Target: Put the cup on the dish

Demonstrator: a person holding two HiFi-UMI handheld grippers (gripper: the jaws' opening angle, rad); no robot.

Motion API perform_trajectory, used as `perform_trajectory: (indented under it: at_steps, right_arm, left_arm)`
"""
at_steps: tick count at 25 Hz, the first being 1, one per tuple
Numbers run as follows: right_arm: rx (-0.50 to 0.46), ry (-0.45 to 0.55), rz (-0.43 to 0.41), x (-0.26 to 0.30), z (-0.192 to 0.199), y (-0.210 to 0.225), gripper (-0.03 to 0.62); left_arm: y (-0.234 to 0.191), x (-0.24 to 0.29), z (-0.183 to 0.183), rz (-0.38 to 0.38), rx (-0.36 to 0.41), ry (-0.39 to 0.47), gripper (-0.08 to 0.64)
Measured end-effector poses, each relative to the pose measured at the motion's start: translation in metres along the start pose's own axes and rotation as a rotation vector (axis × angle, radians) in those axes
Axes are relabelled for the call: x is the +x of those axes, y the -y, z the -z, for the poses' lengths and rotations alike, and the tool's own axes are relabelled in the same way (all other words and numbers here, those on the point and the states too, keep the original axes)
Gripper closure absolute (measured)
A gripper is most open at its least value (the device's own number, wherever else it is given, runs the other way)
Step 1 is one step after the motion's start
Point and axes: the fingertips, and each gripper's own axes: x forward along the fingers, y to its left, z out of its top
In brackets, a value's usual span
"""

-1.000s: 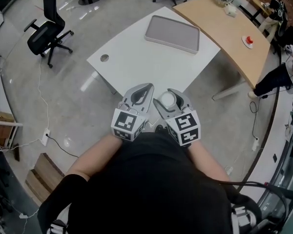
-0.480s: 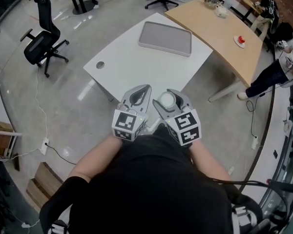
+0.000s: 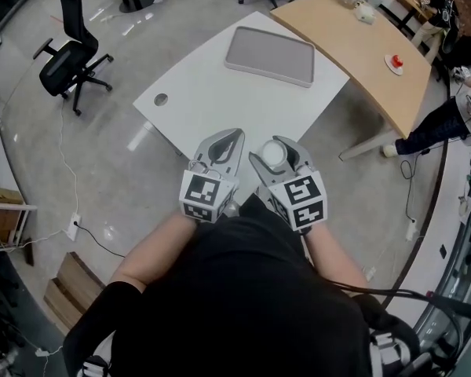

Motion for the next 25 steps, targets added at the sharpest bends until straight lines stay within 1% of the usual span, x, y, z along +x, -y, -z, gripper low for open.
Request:
perform_trajectory:
  at_steps: [3, 10, 18, 25]
  right_arm:
    - [-0.004, -0.004, -0.016, 0.010, -0.003, 0.007, 0.343]
    - [0.010, -0.007, -0.037, 0.038, -0.006, 0.031, 0.344]
    - [0.044, -0.007, -0.040, 0.071, -0.011, 0.082, 0.343]
    - [0.066, 0.000, -0.034, 0.102, -0.020, 0.132, 0.344]
  left_arm:
    - [-0.007, 0.008, 0.001, -0.015, -0.023, -0.005, 0.554]
    - [-0.029, 0.037, 0.006, -0.041, -0.038, -0.021, 0.554]
    - [-0.046, 0.093, 0.006, -0.049, -0.047, -0.040, 0.554]
    - [-0.070, 0.142, 0.008, -0.080, -0.070, -0.044, 0.554]
